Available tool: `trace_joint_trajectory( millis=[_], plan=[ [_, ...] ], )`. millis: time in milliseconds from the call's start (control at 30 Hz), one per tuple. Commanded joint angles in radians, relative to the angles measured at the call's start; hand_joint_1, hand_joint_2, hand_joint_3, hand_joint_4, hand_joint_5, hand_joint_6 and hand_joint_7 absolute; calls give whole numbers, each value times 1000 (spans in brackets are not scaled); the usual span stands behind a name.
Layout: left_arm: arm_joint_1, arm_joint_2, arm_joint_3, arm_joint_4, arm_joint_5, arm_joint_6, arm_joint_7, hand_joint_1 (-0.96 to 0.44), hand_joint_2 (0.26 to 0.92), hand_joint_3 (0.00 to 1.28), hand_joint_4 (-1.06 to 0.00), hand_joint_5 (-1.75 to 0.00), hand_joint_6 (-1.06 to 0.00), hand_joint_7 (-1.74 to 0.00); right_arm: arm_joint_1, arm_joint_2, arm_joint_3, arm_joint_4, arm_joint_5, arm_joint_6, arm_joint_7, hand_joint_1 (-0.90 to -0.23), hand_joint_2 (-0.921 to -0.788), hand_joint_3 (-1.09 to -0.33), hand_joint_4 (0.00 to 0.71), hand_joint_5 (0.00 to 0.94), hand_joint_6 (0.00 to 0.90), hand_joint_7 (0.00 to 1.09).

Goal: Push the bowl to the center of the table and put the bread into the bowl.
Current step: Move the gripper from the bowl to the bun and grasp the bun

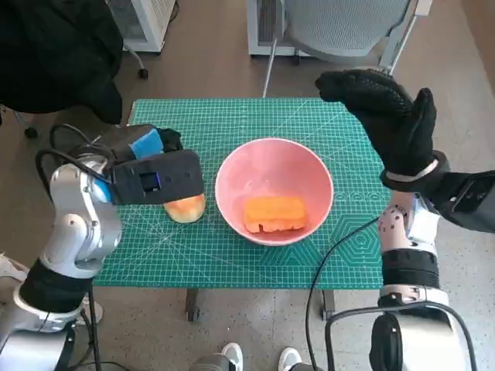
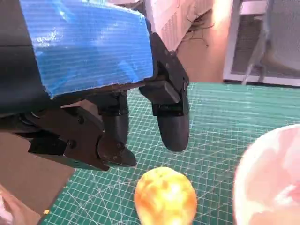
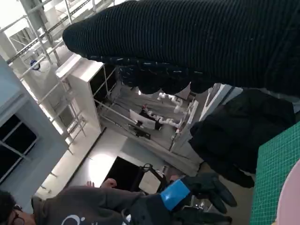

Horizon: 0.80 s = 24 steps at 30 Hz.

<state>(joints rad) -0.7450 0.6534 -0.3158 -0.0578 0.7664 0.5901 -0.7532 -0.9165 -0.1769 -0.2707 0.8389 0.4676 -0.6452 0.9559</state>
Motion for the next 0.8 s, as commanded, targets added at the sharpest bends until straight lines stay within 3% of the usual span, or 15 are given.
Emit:
trace_joint_trajectory(
  millis=[33, 100, 133, 167, 200, 233, 333, 500, 800],
  plan=[
    [10, 15, 20, -41, -10, -3, -15, 6, 917, 108, -519, -1509, -772, -830, 6, -4, 1, 5, 0, 11, 12, -719, -921, -850, 264, 1, 326, 2],
    [17, 10, 13, -50, -5, 19, -40, 6, 919, 125, -529, -1502, -709, -896, 7, -4, 0, 3, 1, 11, 12, -720, -921, -850, 264, 1, 326, 2],
    [17, 10, 9, -54, -10, 30, -65, 75, 919, 137, -532, -1474, -636, -834, 8, -5, 0, 2, 1, 11, 12, -720, -921, -849, 264, 1, 326, 3],
    [17, 11, 6, -58, -13, 38, -83, 78, 866, 140, -426, -1221, -491, -668, 9, -5, -1, 1, 1, 10, 12, -720, -921, -849, 264, 1, 327, 3],
    [17, 11, 5, -60, -15, 43, -94, -6, 800, 113, -302, -814, -377, -473, 9, -6, -1, 1, 1, 10, 12, -720, -921, -850, 264, 1, 327, 3],
    [23, 13, 8, -67, -24, 39, -105, -59, 764, 84, -237, -527, -319, -320, 9, -6, -1, 1, 0, 9, 11, -720, -921, -850, 264, 1, 327, 3],
    [46, 20, 7, -84, -34, 18, -120, -317, 698, 33, -77, -172, -186, -111, 9, -4, -1, -1, -1, 6, 8, -714, -921, -852, 263, 0, 326, 2],
    [79, 20, -7, -84, -17, -25, -85, -514, 682, 14, -12, -28, -135, -25, 10, -2, 1, -1, -4, 2, 5, -711, -921, -854, 262, 0, 325, 1],
    [120, 4, -24, -83, 23, -43, -36, -573, 679, 8, 1, 0, -129, -8, 5, 1, 0, 13, -3, 9, 6, -713, -921, -852, 262, 0, 325, 2]
  ],
)
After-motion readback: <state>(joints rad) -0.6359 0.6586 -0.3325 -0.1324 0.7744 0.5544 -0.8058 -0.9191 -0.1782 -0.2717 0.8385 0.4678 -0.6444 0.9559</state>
